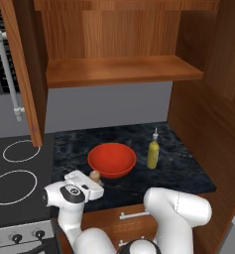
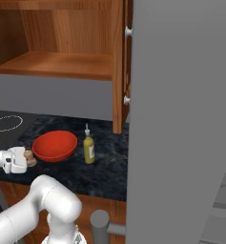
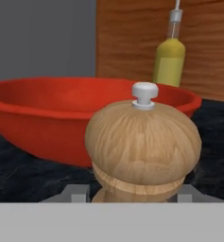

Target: Retrieve the bottle and the shaker from the cabinet and place them next to the mixing bowl on the counter. Then add garlic from the fridge to the mixing bowl.

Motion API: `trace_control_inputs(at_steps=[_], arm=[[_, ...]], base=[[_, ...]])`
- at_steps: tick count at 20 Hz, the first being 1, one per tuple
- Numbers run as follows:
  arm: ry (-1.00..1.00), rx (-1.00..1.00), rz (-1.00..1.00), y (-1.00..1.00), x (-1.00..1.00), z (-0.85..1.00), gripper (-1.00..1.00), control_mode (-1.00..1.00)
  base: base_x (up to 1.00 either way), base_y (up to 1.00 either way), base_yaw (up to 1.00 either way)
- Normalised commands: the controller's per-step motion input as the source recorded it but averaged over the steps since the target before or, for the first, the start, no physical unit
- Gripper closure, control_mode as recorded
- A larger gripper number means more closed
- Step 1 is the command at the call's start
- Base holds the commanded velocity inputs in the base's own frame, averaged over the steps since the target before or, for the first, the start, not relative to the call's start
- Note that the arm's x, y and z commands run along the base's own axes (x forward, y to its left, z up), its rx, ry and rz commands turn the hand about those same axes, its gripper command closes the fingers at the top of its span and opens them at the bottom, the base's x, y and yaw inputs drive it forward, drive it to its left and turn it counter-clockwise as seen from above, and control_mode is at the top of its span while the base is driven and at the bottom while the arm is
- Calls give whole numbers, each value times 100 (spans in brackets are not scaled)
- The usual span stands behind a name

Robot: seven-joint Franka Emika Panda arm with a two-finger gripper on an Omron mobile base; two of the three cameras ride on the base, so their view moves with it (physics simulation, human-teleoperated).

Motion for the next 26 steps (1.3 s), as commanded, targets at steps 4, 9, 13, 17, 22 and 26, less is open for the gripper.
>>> trace_control_inputs(at_steps=[4,9,13,17,22,26], arm=[[0,0,0,0,0,-7,100,-100],[0,0,0,0,0,-6,-100,-100],[0,0,0,0,0,0,-100,-100],[1,0,0,0,0,0,-100,-100],[2,0,0,1,0,3,-100,-100],[11,0,-1,20,0,15,-100,-100]], base=[[0,0,0],[0,0,0],[0,0,0],[0,0,0],[0,0,0],[0,0,0]])
